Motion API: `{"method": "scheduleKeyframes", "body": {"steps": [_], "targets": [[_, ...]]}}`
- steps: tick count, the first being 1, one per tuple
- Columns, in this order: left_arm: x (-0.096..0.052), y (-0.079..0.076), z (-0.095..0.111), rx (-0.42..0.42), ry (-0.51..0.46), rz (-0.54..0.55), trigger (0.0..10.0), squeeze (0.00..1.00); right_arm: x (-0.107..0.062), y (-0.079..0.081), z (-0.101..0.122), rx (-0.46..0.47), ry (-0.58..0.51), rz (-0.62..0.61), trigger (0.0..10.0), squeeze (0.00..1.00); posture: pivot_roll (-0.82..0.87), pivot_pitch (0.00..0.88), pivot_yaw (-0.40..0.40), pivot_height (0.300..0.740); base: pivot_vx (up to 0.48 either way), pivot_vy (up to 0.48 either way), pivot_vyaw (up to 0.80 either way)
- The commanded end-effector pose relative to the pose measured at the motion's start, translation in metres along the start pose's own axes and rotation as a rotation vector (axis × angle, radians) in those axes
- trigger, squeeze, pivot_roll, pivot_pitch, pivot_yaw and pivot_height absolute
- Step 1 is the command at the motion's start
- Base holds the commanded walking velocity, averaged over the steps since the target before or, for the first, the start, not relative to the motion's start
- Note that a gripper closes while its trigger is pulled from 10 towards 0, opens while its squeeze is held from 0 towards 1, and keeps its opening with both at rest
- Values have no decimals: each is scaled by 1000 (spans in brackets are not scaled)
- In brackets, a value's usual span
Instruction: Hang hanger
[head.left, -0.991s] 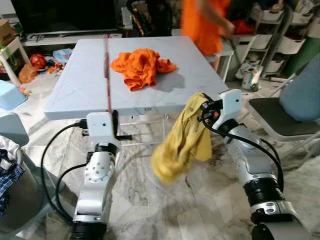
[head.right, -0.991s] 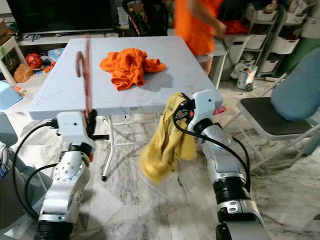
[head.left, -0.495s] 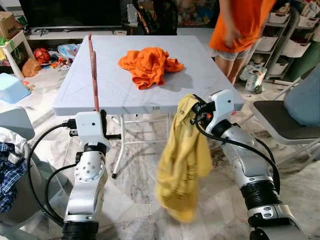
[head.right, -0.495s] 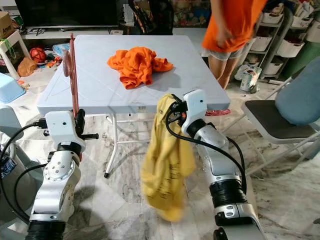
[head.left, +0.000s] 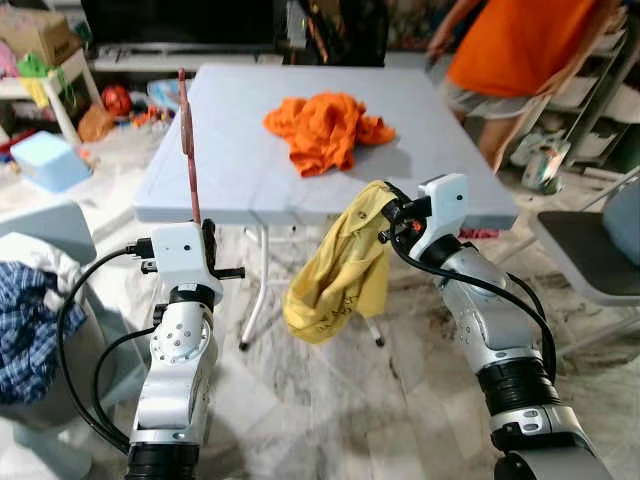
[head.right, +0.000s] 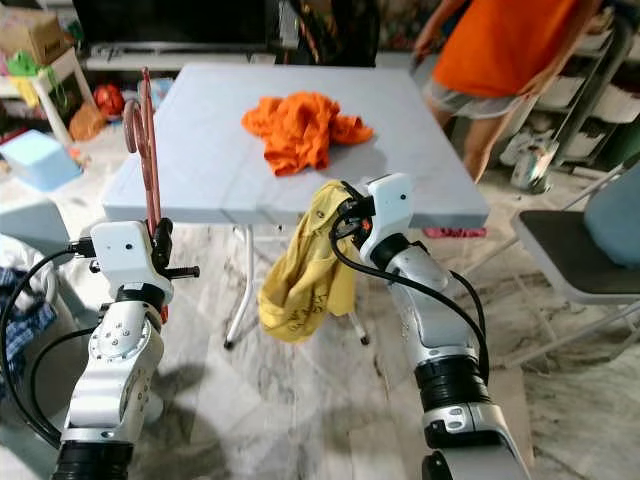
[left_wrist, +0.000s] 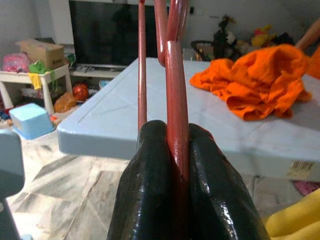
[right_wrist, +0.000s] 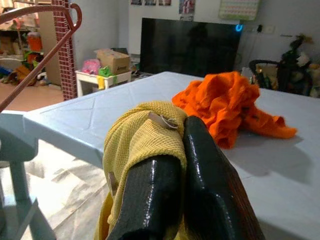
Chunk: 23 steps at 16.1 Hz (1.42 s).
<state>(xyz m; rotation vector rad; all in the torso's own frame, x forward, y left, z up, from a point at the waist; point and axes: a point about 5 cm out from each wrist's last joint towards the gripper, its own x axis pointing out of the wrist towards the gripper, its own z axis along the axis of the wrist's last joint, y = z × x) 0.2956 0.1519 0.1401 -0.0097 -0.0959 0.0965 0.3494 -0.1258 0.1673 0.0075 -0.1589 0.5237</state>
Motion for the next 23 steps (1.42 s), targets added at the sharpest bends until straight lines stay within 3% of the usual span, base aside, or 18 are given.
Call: {"method": "scheduleKeyframes", "body": {"steps": [1, 23], "targets": [[2, -2, 6, -7, -19, -11, 10000, 0, 3, -5, 18, -22, -68, -16, 10000, 0, -45, 0, -33, 740, 289, 0, 0], [7, -5, 12, -16, -40, -17, 10000, 0, 5, -4, 26, -45, -116, -1, 10000, 0, -44, 0, -33, 740, 362, 0, 69]]}}
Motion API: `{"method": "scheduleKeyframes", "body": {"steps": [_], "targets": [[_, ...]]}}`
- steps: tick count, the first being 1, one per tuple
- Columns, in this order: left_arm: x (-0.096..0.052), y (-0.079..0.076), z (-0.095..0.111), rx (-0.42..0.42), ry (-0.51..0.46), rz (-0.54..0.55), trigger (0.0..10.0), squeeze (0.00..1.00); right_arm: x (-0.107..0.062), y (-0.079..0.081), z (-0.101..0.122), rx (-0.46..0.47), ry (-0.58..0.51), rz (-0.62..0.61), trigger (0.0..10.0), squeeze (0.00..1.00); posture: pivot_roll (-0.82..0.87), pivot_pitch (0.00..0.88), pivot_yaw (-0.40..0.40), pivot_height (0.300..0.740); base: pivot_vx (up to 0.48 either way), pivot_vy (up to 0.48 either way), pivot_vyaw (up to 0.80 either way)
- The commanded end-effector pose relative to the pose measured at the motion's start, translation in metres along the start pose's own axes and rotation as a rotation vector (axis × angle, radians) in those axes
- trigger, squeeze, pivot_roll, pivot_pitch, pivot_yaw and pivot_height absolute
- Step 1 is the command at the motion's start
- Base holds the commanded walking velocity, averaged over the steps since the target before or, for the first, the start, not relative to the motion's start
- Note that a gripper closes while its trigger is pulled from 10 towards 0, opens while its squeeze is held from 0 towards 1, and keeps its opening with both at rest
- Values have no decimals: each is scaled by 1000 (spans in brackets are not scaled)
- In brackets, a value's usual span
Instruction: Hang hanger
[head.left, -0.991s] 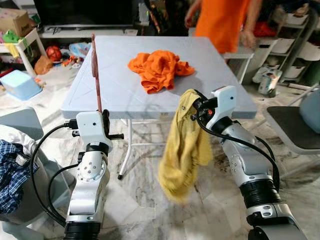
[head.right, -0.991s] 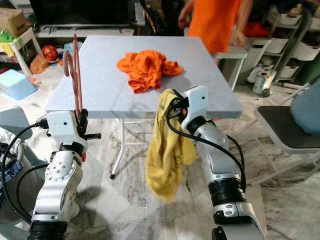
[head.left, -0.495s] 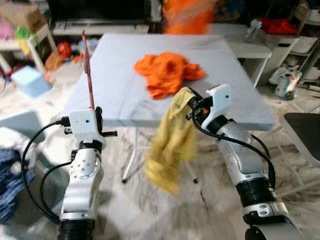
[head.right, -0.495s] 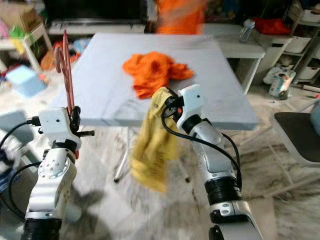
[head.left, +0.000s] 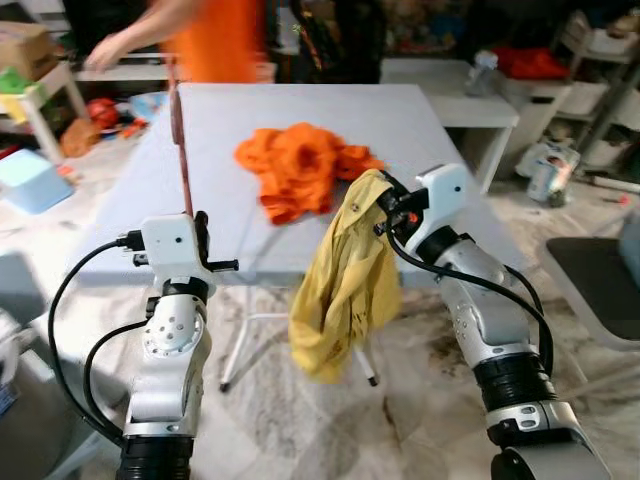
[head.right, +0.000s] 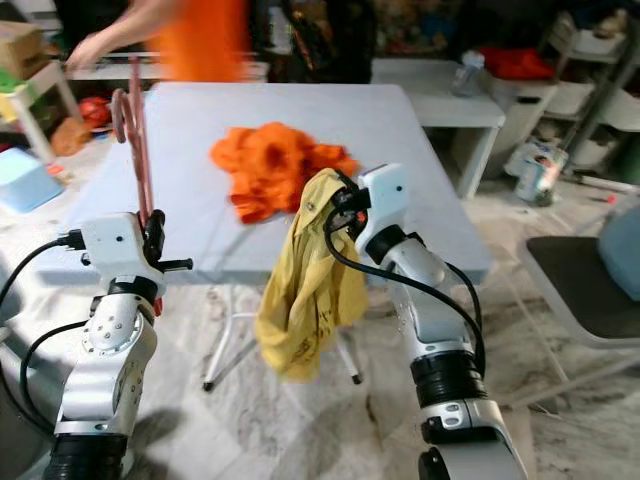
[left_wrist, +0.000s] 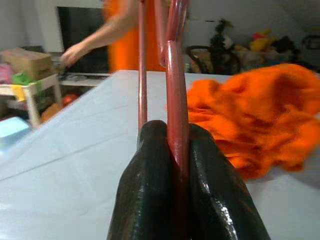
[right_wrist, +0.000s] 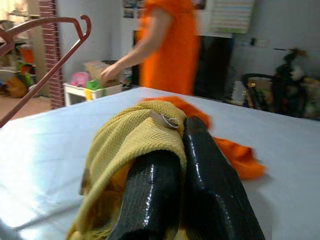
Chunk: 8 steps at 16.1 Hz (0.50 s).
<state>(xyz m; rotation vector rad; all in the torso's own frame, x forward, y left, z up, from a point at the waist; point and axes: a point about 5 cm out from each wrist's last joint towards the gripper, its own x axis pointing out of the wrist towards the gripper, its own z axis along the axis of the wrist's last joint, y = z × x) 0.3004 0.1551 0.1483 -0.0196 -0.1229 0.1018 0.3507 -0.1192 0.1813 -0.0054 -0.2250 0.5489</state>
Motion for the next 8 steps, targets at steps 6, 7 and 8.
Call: {"method": "scheduleKeyframes", "body": {"steps": [6, 7, 8], "targets": [[1, -7, 3, -15, -6, -18, 10000, 0, -1, -5, 13, -18, -74, -10, 10000, 0, -44, 0, -33, 740, 369, 59, 260], [1, -7, 3, -16, -6, -17, 10000, 0, -2, -6, 13, -16, -71, -12, 10000, 0, -47, 0, -31, 740, 322, 356, 0], [1, -8, 3, -14, -7, -19, 10000, 0, -2, -7, 13, -16, -66, -21, 10000, 0, -47, 0, -33, 740, 319, 360, 0]]}}
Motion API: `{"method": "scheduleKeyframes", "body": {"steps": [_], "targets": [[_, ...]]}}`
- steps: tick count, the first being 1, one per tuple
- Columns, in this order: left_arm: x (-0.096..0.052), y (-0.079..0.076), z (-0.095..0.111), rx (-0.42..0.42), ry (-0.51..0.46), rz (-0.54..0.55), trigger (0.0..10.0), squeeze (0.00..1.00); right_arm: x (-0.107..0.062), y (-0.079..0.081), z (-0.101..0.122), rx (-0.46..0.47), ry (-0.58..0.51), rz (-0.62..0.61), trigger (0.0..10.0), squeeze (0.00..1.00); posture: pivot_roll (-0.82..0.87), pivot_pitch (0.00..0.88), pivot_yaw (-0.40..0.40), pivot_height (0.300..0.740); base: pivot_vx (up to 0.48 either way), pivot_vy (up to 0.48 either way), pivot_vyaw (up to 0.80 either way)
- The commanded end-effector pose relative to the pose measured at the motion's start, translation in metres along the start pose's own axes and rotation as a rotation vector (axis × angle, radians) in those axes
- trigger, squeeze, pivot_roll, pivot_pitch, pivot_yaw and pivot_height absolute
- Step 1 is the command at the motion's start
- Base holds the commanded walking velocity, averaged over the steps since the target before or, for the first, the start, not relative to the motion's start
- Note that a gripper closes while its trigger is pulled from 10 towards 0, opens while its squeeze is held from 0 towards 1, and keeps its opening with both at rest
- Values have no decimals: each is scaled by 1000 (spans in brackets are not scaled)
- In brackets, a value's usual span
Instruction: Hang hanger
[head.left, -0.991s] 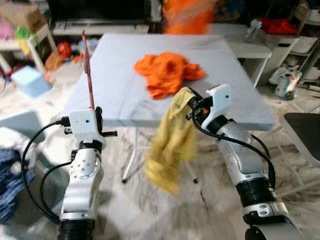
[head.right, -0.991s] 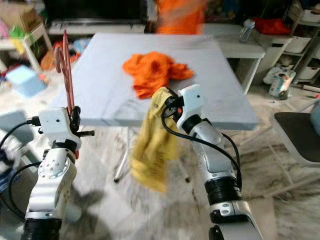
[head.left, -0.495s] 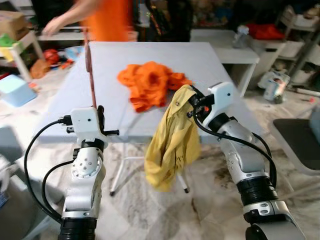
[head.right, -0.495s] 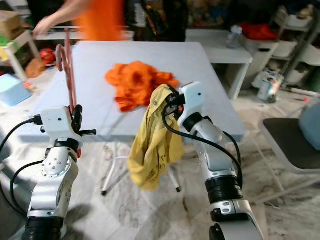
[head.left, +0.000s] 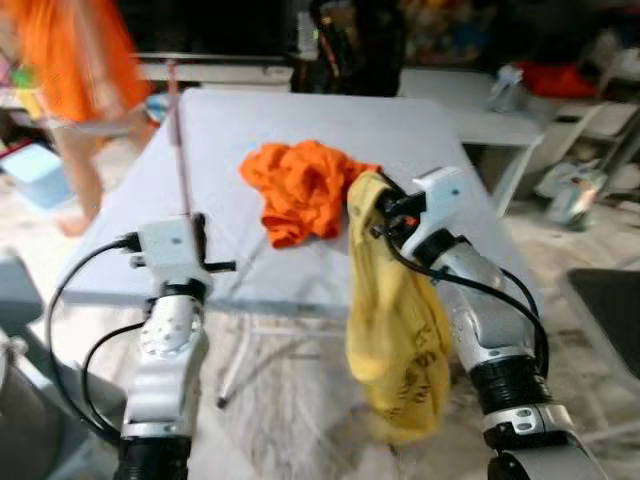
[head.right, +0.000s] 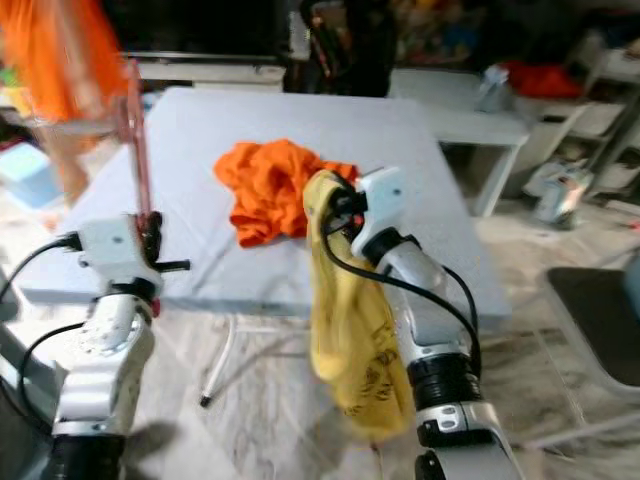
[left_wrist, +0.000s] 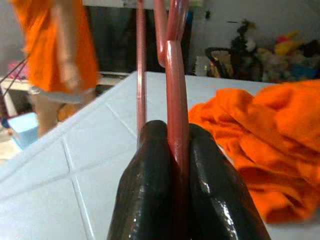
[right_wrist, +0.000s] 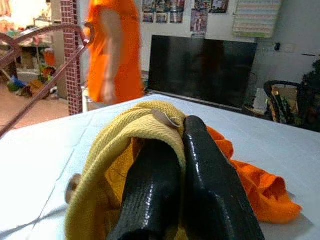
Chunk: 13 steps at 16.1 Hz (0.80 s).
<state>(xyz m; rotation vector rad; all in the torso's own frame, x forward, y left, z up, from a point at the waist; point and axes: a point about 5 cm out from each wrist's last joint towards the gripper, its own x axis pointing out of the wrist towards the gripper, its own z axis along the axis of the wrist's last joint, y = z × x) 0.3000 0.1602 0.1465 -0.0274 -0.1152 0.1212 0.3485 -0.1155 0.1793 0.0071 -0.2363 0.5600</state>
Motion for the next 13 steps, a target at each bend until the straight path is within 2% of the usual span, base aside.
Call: {"method": "scheduleKeyframes", "body": {"steps": [1, 8, 13], "targets": [[1, -13, 5, -7, -15, -39, 10000, 0, -1, -11, 15, -27, -51, -32, 10000, 0, -47, 0, -33, 740, 319, 360, 0], [1, -14, 4, -14, -11, -39, 10000, 0, -1, -12, 15, -34, -52, -44, 10000, 0, -48, 0, -33, 740, 313, 317, 0], [2, -18, 3, -20, 0, -41, 10000, 0, -1, -12, 13, -21, -40, -50, 10000, 0, -50, 0, -35, 740, 0, 0, 0]]}}
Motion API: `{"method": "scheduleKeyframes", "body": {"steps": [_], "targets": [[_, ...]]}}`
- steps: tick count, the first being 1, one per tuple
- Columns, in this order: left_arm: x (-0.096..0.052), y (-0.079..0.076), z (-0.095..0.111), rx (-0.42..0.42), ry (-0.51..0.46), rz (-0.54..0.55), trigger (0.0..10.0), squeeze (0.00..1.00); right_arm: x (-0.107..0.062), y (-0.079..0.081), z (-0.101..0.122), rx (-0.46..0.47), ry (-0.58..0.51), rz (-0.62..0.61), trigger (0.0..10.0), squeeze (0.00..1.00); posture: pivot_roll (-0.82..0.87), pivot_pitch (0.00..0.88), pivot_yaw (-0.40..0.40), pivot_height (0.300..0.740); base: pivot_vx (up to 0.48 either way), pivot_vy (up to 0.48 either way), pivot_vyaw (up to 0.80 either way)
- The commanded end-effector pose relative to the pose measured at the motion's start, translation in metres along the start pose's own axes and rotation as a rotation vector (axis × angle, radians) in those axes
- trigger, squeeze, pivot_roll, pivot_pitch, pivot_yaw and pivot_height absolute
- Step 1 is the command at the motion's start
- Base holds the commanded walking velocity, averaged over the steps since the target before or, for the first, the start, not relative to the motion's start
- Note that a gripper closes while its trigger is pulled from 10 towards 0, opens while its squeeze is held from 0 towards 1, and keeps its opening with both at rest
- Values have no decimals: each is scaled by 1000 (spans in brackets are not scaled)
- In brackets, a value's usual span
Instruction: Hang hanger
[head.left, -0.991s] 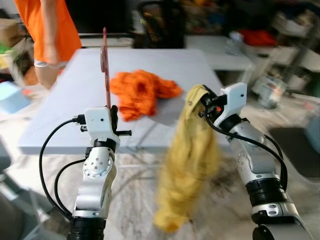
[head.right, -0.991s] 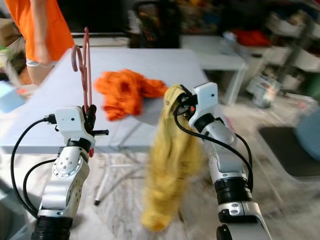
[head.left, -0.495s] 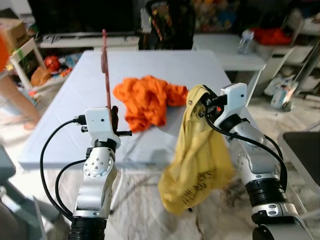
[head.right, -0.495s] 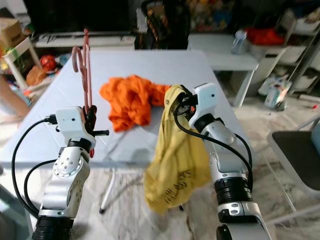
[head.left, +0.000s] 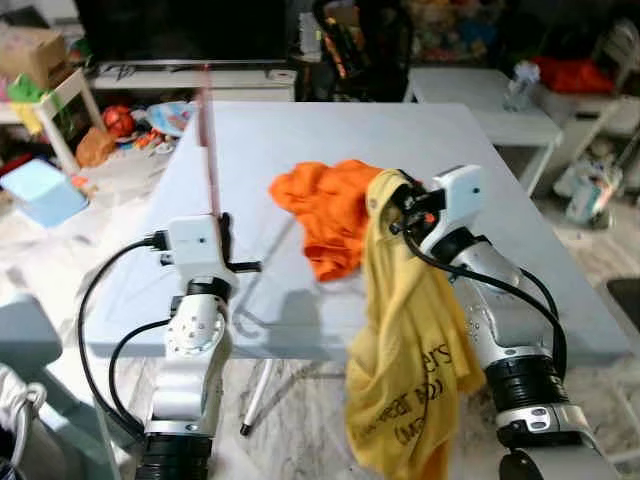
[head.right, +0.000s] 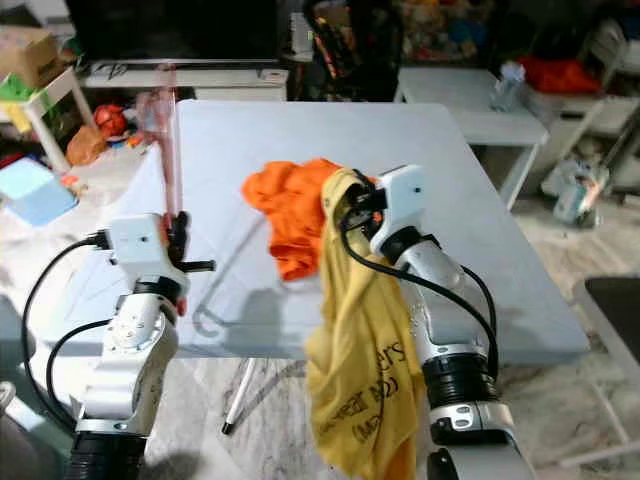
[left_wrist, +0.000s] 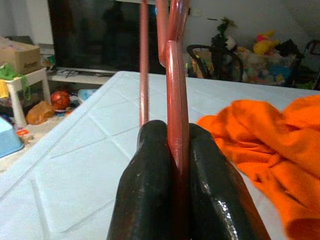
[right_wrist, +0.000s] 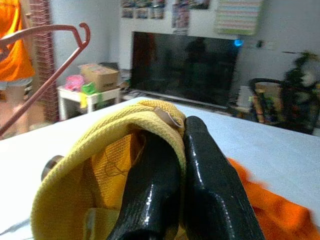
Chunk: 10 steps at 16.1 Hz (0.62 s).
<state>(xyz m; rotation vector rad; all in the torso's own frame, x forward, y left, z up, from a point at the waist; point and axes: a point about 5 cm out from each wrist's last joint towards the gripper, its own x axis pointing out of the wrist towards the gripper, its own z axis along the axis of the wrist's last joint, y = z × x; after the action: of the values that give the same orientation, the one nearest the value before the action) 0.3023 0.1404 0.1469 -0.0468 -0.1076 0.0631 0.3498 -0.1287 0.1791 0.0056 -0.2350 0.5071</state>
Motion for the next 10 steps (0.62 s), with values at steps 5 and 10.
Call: {"method": "scheduleKeyframes", "body": {"steps": [5, 10], "targets": [[0, -8, -1, -13, 9, -30, 10000, 0, 43, -16, 28, 85, -33, -156, 10000, 0, -53, 0, -45, 740, 0, 0, 0], [2, -15, 0, -32, 1, -32, 10000, 0, 93, -36, 122, 87, -181, -247, 10000, 0, -31, 0, -87, 740, 0, 0, 0]]}}
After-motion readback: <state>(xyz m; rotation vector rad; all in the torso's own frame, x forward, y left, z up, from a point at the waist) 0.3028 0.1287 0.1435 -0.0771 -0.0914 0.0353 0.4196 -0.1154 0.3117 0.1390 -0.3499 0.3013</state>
